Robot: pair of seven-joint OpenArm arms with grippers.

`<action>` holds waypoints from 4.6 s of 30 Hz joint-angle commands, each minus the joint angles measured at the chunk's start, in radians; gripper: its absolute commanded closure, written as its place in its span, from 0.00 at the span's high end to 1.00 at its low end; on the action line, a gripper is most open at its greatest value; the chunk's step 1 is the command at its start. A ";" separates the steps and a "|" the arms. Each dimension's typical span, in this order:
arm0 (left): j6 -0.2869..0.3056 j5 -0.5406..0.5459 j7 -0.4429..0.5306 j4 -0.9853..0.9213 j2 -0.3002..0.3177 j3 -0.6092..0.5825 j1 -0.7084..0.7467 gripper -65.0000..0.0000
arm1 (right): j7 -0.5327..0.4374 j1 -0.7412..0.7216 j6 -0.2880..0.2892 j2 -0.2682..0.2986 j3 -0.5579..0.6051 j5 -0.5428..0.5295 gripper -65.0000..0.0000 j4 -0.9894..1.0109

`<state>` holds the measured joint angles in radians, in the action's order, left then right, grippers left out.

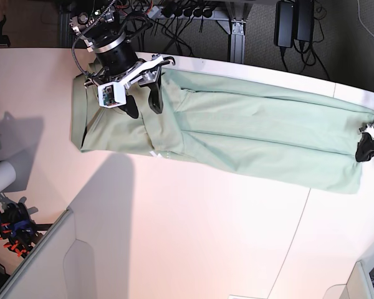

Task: Fold the T-shirt properly

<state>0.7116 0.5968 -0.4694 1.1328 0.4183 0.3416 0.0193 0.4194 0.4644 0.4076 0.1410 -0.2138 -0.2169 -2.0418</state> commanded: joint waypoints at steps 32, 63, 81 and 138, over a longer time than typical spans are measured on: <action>-0.167 -0.304 -0.062 0.666 -0.121 -0.267 0.085 0.00 | -0.027 -0.038 0.000 0.005 -0.008 -0.011 0.47 -0.021; -0.304 -0.425 -0.109 0.639 -0.323 -0.625 0.090 0.38 | -0.045 -0.049 0.000 0.008 -0.046 -0.037 0.47 -0.021; -0.114 -0.074 -0.114 0.846 -0.258 -0.425 0.099 0.38 | -0.045 -0.076 0.000 0.008 -0.046 -0.034 0.47 -0.021; -0.071 -0.221 -0.078 0.910 -0.234 -0.518 0.267 0.00 | 0.073 -0.226 0.001 0.155 -0.399 -0.360 0.65 0.426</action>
<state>0.6334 0.3595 -0.5716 2.0239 0.1837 -0.1795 0.2905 0.5209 0.2451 0.4038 0.2806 -0.6075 -0.5648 -1.5929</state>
